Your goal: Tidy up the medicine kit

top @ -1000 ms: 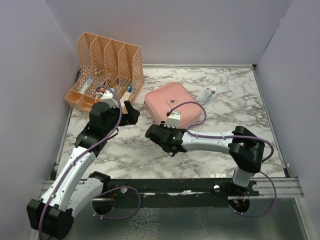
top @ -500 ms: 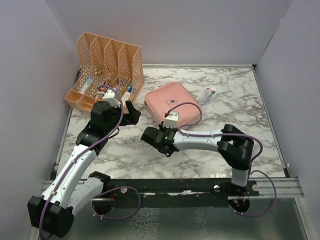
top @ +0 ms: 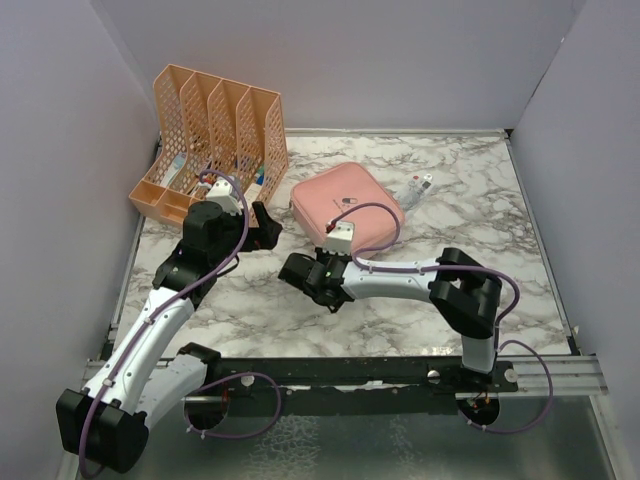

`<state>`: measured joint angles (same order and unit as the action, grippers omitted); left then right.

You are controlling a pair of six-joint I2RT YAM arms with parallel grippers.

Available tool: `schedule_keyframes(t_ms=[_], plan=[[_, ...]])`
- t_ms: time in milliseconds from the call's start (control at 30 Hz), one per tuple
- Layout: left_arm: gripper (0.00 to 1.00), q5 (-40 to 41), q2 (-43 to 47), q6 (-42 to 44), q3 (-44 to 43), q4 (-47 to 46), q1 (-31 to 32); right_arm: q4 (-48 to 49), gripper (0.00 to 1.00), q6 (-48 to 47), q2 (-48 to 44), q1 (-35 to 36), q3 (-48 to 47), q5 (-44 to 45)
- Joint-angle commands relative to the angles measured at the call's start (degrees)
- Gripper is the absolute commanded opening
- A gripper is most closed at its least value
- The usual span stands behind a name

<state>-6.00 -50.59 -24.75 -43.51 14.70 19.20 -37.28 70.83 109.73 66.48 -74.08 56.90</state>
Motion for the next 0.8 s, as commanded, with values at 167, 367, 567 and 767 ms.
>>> schedule_keyframes(t_ms=[167,367,567,767], plan=[[0.96,-0.9,-0.3,0.2,-1.9,-1.3,-0.2,17.6,0.01,-18.6,-8.7,0.1,9.4,-3.4],[0.94,-9.0,-2.3,-1.6,-0.7,-4.9,-0.2,31.7,0.01,-32.1,-20.1,0.1,24.6,-15.7],[0.91,-16.0,-7.6,-9.7,2.7,-12.8,0.4,34.5,0.01,-37.7,-25.0,0.1,30.5,-29.1],[0.93,-12.8,-13.4,-19.0,10.6,-29.8,5.5,33.9,0.01,-39.3,-27.1,0.1,31.9,-36.8]])
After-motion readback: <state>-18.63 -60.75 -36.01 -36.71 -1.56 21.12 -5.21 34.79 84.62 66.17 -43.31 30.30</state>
